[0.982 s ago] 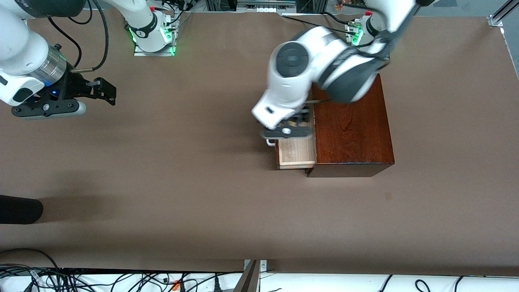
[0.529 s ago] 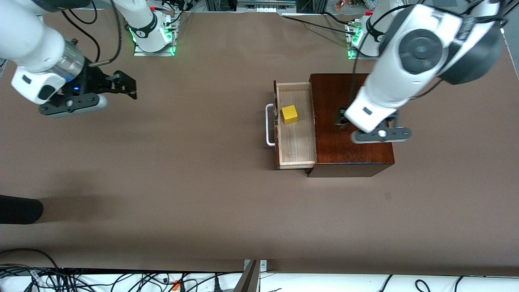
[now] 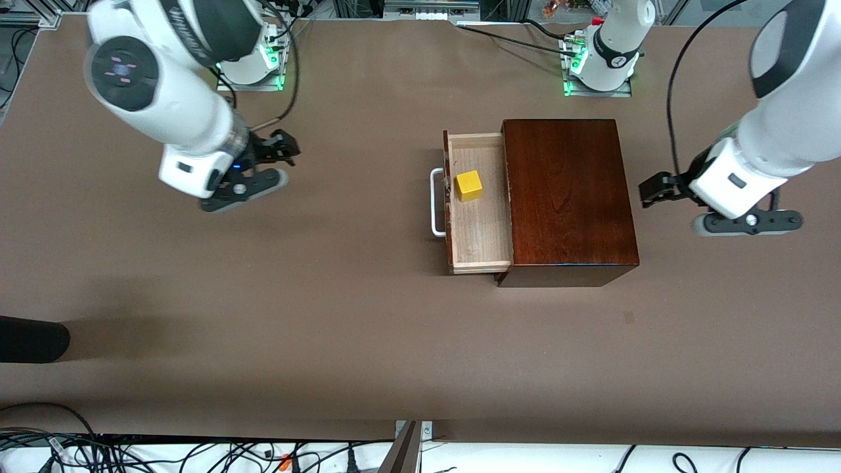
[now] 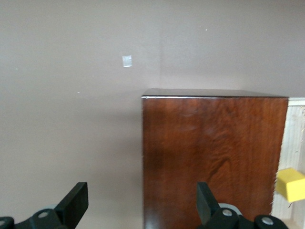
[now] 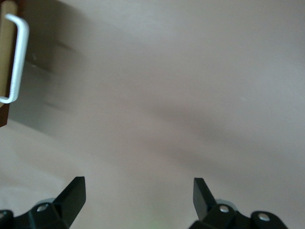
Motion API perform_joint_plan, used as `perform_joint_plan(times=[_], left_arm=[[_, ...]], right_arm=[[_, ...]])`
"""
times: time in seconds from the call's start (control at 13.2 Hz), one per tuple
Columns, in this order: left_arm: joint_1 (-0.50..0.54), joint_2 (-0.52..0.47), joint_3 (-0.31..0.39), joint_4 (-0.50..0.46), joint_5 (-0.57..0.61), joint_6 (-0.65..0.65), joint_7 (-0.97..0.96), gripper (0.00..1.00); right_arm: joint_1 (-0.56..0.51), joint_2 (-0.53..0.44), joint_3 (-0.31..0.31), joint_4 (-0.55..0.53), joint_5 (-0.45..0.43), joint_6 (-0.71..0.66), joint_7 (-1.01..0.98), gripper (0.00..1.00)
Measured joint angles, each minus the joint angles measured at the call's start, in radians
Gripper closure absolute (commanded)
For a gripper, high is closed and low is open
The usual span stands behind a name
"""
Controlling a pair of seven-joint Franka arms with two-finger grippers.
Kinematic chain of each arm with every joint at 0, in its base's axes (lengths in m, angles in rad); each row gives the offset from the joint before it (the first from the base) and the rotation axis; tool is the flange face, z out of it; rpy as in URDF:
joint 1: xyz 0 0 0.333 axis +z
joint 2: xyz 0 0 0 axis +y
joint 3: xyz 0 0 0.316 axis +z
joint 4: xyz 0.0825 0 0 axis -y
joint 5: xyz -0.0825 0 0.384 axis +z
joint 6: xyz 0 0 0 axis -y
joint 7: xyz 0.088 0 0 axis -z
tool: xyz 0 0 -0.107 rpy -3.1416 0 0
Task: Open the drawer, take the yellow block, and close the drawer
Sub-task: 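Lower the right gripper over the yellow cube in the drawer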
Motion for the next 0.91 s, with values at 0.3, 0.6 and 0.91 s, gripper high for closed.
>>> perform_joint_plan(times=[0.3, 0.6, 0.91], left_arm=[[-0.231, -0.098, 0.307, -0.065, -0.027, -0.004, 0.095, 0.00], [-0.298, -0.116, 0.377, -0.078, -0.055, -0.005, 0.122, 0.00], [-0.299, -0.117, 0.394, -0.079, -0.066, -0.017, 0.186, 0.00]], right_arm=[[0.145, 0.080, 0.016, -0.001, 0.000, 0.178, -0.172, 0.00], [0.359, 0.202, 0.023, -0.001, -0.023, 0.435, -0.262, 0.00], [0.464, 0.294, 0.021, 0.023, -0.129, 0.531, -0.276, 0.00]])
